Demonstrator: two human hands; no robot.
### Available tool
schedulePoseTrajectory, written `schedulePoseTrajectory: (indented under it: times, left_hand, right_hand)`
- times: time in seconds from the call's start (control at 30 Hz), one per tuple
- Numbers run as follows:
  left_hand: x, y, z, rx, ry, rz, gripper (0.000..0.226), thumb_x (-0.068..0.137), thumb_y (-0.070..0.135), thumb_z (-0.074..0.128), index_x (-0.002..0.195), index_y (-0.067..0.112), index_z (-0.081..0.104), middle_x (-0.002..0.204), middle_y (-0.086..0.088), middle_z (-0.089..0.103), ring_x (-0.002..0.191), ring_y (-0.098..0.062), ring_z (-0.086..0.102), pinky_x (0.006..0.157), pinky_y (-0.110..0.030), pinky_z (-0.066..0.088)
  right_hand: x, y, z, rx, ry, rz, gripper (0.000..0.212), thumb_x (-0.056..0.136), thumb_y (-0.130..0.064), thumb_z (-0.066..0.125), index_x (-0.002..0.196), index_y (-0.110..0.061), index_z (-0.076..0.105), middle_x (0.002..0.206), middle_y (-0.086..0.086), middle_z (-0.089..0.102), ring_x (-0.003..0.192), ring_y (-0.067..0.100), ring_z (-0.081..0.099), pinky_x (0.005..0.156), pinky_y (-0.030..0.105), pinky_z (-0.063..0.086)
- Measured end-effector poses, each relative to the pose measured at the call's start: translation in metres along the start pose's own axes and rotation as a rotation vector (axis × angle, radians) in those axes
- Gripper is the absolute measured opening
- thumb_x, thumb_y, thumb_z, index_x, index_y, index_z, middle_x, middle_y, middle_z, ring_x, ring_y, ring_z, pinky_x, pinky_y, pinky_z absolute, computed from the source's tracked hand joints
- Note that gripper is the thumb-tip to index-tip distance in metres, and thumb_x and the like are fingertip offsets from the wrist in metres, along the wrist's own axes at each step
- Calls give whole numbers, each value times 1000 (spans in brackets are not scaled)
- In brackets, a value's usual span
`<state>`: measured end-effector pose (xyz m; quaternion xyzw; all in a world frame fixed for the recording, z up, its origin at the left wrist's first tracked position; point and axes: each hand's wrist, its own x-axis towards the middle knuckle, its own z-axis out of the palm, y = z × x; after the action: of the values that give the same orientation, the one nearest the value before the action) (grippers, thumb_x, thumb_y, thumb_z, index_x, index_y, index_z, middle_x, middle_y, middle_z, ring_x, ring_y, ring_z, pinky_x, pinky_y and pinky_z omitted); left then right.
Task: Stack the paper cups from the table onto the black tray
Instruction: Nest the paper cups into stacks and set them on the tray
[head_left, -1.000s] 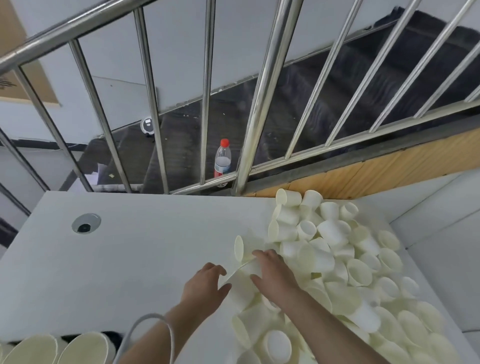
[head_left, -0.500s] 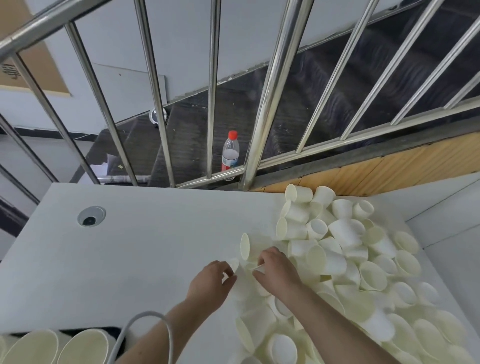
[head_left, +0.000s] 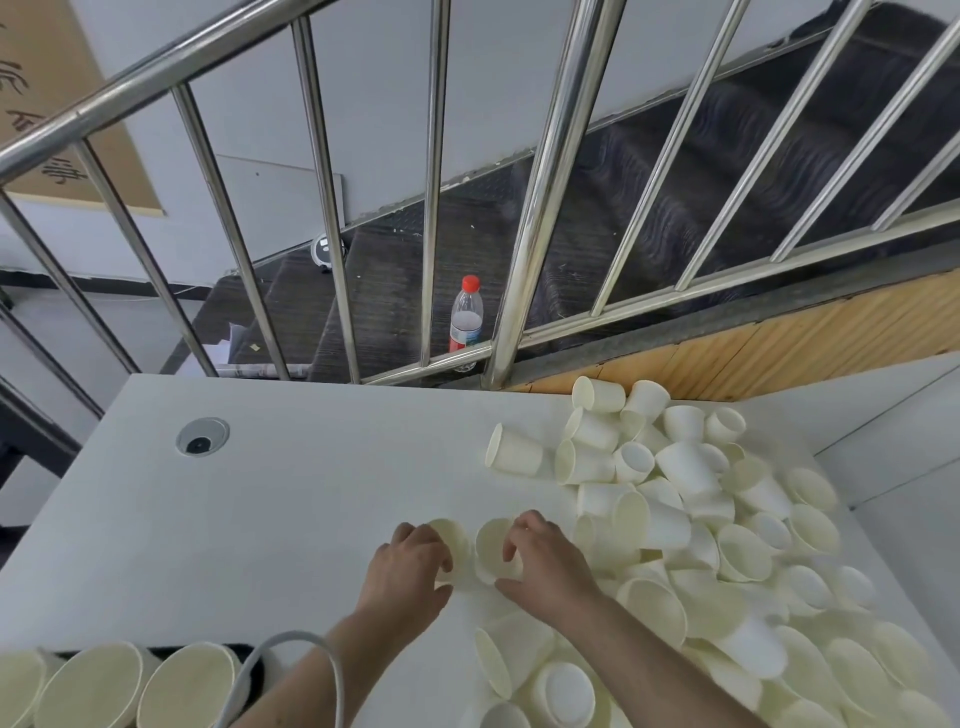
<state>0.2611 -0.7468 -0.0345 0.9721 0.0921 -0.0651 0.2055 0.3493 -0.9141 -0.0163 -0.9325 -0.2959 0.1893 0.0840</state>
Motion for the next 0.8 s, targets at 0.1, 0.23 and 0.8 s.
schedulePoseTrajectory:
  times: [0.1, 0.23, 0.8]
  left_hand:
    - [0, 1, -3, 1, 20, 3, 39, 83, 40, 63, 119, 27, 56, 126, 12, 45, 121, -13, 36, 89, -21, 39]
    - [5, 0, -6, -5, 32, 10, 67, 80, 47, 65, 138, 29, 37, 141, 7, 29, 135, -18, 23, 98, -26, 38]
    - [5, -2, -1, -94, -20, 1, 70, 83, 27, 59, 145, 27, 27, 144, 7, 29, 131, -18, 31, 94, -27, 45]
  right_hand:
    - [1, -1, -1, 11, 24, 2, 53, 80, -43, 70, 124, -22, 47, 128, -7, 36, 118, 13, 43, 77, 24, 45]
    - [7, -6, 1, 10, 5, -8, 83, 79, -45, 72, 146, -27, 27, 149, -6, 20, 138, 16, 26, 94, 32, 49]
    - [4, -16, 7, 31, -4, -11, 69, 87, -19, 61, 147, -26, 30, 142, -6, 30, 130, 19, 35, 95, 30, 48]
